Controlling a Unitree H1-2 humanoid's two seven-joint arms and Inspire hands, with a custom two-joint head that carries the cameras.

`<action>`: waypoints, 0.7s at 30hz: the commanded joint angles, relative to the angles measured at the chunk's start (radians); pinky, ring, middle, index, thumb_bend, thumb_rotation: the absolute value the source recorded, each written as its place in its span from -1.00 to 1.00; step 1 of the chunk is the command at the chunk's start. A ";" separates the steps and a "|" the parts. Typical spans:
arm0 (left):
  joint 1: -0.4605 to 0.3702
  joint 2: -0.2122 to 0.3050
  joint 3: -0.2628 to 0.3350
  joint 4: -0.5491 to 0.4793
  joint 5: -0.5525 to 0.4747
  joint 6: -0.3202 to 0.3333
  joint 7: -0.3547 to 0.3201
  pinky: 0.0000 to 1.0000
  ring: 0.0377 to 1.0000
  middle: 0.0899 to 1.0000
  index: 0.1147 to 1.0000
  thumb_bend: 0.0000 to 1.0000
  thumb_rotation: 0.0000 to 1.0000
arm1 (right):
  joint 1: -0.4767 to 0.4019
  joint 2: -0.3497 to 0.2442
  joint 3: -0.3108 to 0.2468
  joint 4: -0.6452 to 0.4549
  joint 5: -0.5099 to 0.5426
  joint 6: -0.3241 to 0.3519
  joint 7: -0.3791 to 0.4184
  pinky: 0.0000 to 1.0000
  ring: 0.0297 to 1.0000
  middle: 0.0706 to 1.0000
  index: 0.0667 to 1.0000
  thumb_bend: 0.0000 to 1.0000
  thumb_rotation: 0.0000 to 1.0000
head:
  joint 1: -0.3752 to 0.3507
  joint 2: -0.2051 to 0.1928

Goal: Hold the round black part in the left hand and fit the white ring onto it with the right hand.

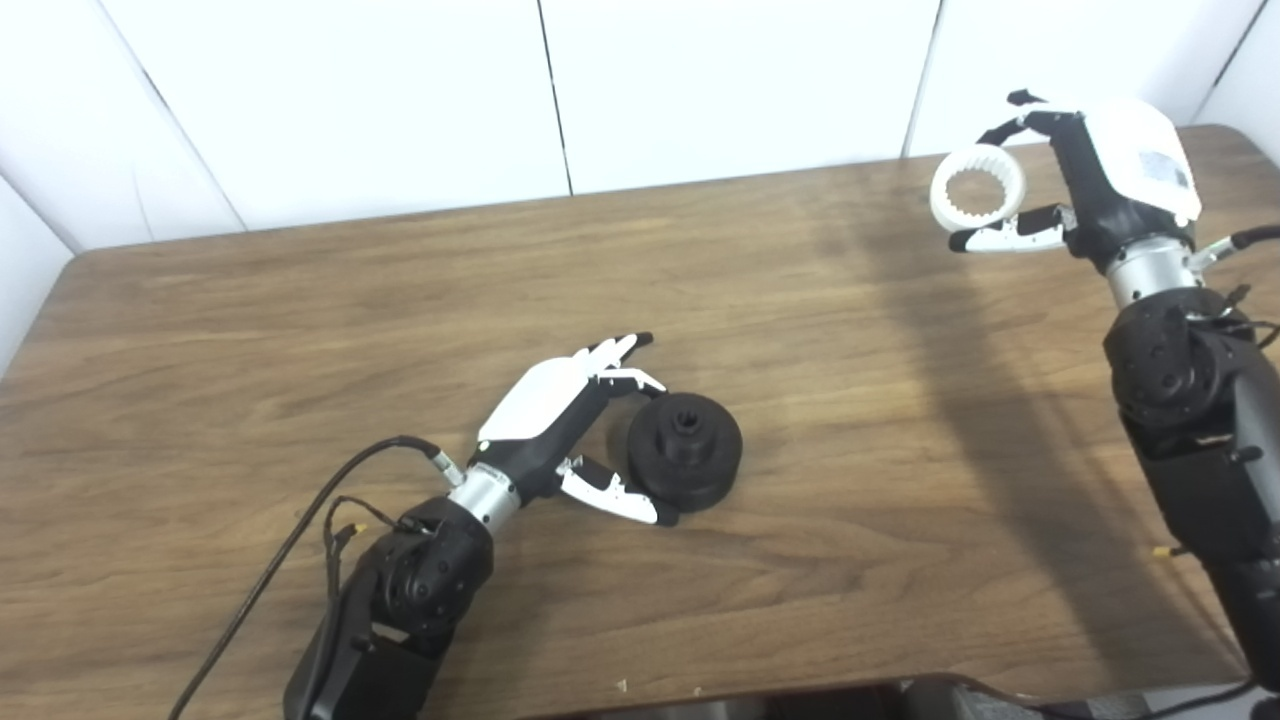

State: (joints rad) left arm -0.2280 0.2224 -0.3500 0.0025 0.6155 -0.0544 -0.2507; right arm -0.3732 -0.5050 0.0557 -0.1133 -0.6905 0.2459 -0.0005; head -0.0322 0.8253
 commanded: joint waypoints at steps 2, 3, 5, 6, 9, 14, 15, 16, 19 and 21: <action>-0.043 0.002 0.010 -0.032 -0.003 -0.011 0.017 1.00 1.00 1.00 0.17 0.84 -0.31 | -0.002 0.002 0.003 -0.082 0.008 -0.039 0.010 0.54 0.65 0.71 -0.09 0.05 -0.70 | 0.002 0.004; -0.043 0.001 0.010 -0.033 -0.001 -0.012 0.019 1.00 1.00 1.00 0.17 0.84 -0.31 | 0.011 0.006 0.007 -0.101 0.005 -0.041 0.012 0.50 0.63 0.70 -0.09 0.05 -0.69 | 0.002 0.004; -0.044 0.001 0.010 -0.034 0.001 -0.011 0.019 1.00 1.00 1.00 0.17 0.85 -0.30 | 0.039 0.012 0.012 -0.134 0.005 -0.059 0.013 0.45 0.60 0.69 -0.09 0.04 -0.69 | 0.000 0.004; -0.044 0.001 0.010 -0.034 0.000 -0.012 0.019 1.00 1.00 1.00 0.17 0.85 -0.30 | 0.056 0.014 0.013 -0.150 0.004 -0.064 0.014 0.45 0.59 0.69 -0.09 0.04 -0.69 | 0.000 0.004; -0.044 0.001 0.012 -0.030 -0.003 -0.014 0.021 1.00 1.00 1.00 0.17 0.84 -0.31 | 0.107 0.026 0.015 -0.202 0.001 -0.067 0.026 0.45 0.59 0.68 -0.09 0.04 -0.69 | -0.002 0.003; -0.045 0.002 0.012 -0.027 -0.001 -0.019 0.024 1.00 1.00 1.00 0.17 0.84 -0.29 | 0.198 0.049 0.008 -0.294 0.011 -0.056 0.059 0.50 0.65 0.70 -0.09 0.04 -0.69 | -0.003 0.006; -0.045 0.001 0.012 -0.028 -0.001 -0.018 0.024 1.00 1.00 1.00 0.17 0.84 -0.29 | 0.219 0.054 0.006 -0.311 0.009 -0.062 0.058 0.45 0.64 0.70 -0.09 0.04 -0.69 | -0.001 0.007; -0.045 0.001 0.013 -0.029 -0.002 -0.017 0.024 1.00 1.00 1.00 0.17 0.84 -0.30 | 0.240 0.059 0.004 -0.325 0.011 -0.072 0.055 0.42 0.63 0.69 -0.09 0.04 -0.69 | -0.002 0.007; -0.045 0.002 0.013 -0.033 -0.001 -0.014 0.022 1.00 1.00 1.00 0.16 0.84 -0.30 | 0.284 0.072 0.001 -0.360 0.014 -0.083 0.058 0.34 0.59 0.67 -0.09 0.04 -0.69 | -0.003 0.010; -0.046 0.003 0.015 -0.033 -0.005 -0.016 0.021 1.00 1.00 1.00 0.16 0.84 -0.31 | 0.313 0.084 0.005 -0.391 0.005 -0.074 0.073 0.35 0.59 0.68 -0.09 0.04 -0.69 | -0.005 0.010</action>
State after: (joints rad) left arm -0.2301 0.2218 -0.3463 0.0025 0.6162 -0.0527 -0.2490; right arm -0.0431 -0.4230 0.0724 -0.4476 -0.6816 0.2020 0.0749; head -0.0368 0.8345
